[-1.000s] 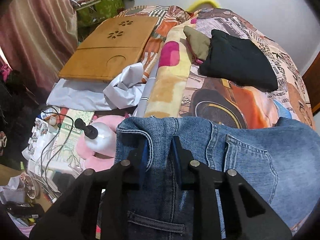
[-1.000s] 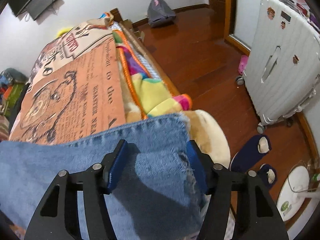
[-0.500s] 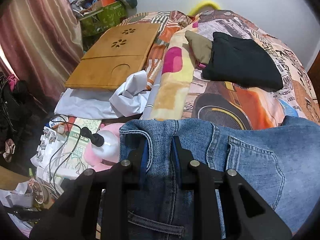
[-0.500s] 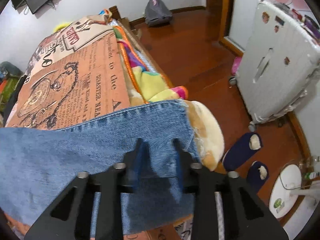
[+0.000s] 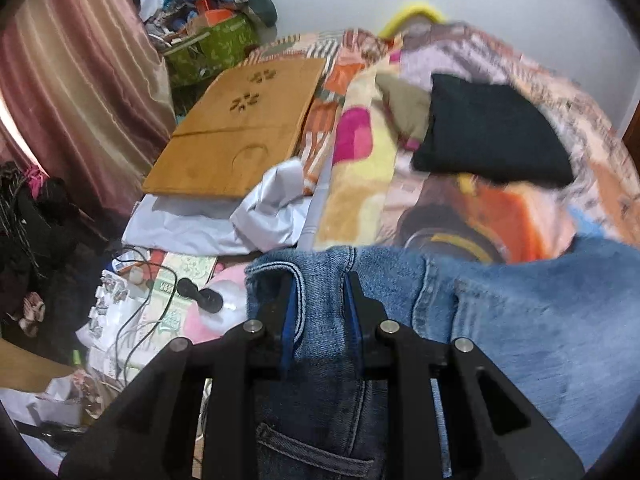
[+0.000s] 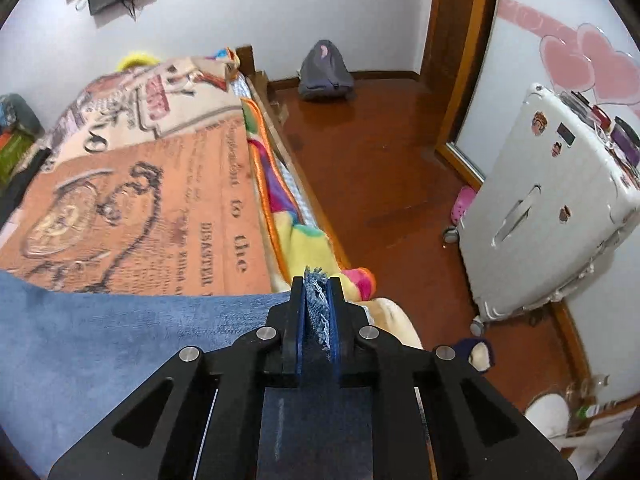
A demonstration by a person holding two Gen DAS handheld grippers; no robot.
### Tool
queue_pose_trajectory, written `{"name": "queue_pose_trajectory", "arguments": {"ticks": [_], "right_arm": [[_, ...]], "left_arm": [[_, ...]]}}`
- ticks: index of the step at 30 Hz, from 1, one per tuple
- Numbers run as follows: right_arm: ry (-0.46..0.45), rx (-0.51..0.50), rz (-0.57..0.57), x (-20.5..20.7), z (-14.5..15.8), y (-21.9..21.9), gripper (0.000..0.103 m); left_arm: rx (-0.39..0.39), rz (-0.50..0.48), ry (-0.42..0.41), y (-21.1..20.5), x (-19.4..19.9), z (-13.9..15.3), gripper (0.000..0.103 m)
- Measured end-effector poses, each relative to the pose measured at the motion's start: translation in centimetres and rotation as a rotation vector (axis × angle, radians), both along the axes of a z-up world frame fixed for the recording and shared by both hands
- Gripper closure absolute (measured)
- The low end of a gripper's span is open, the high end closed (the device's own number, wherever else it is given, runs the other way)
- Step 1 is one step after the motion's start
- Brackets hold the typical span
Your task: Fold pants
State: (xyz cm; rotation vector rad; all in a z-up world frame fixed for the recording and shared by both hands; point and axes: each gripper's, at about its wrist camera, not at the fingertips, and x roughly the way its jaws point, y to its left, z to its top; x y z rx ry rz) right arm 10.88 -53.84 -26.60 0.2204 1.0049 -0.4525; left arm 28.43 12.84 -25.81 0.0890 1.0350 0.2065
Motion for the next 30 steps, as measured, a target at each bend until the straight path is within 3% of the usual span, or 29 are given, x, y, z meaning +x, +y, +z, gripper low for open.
{"name": "queue_pose_trajectory", "arguments": {"ticks": [3, 6, 8, 11, 14, 15, 20, 24, 27, 30], "right_arm": [[0.043, 0.006, -0.030, -0.1, -1.6, -0.2, 0.094], [0.059, 0.003, -0.058, -0.9, -1.6, -0.6, 0.094], [0.063, -0.011, -0.064, -1.5, -0.6, -0.6, 0.085], [0.054, -0.053, -0.053, -2.6, 1.2, 0.1, 0.071], [0.014, -0.073, -0.051, -4.1, 3.0, 0.8, 0.056], [0.000, -0.075, -0.049, -4.8, 3.7, 1.2, 0.055], [-0.028, -0.038, -0.033, -6.7, 4.6, 2.7, 0.045], [-0.043, 0.033, -0.029, -8.1, 4.1, 3.8, 0.043], [-0.031, 0.099, -0.028, -8.5, 2.6, 4.2, 0.042], [0.033, 0.119, -0.016, -8.0, 0.8, 4.7, 0.042]], "left_arm": [[0.001, -0.006, 0.034, 0.4, -0.1, -1.0, 0.076], [-0.032, -0.014, 0.016, 0.9, -1.2, 0.3, 0.071], [-0.037, -0.024, -0.013, 1.1, -2.1, 1.7, 0.063], [0.015, -0.017, -0.071, 1.4, -3.8, 4.1, 0.062], [-0.043, -0.010, -0.095, 2.6, -5.5, 5.4, 0.056], [-0.062, -0.005, -0.093, 3.0, -6.1, 5.4, 0.056], [-0.119, 0.000, -0.048, 3.6, -8.6, 3.4, 0.053], [-0.138, 0.019, 0.004, 3.6, -9.6, 0.3, 0.053], [-0.077, 0.040, 0.028, 3.6, -9.9, -1.9, 0.050], [-0.055, 0.050, 0.010, 4.2, -10.3, -2.8, 0.040]]}}
